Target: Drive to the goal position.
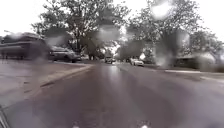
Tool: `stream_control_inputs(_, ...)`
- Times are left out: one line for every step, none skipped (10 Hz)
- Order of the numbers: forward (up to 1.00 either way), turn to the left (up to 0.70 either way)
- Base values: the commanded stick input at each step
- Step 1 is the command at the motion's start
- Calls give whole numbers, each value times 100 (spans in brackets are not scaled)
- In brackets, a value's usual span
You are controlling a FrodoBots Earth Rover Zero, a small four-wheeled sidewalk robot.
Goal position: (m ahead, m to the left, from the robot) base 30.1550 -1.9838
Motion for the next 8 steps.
stream_control_inputs(70, 0)
stream_control_inputs(70, 0)
stream_control_inputs(70, 0)
stream_control_inputs(70, 0)
stream_control_inputs(70, 0)
stream_control_inputs(70, 0)
stream_control_inputs(70, 0)
stream_control_inputs(70, 0)
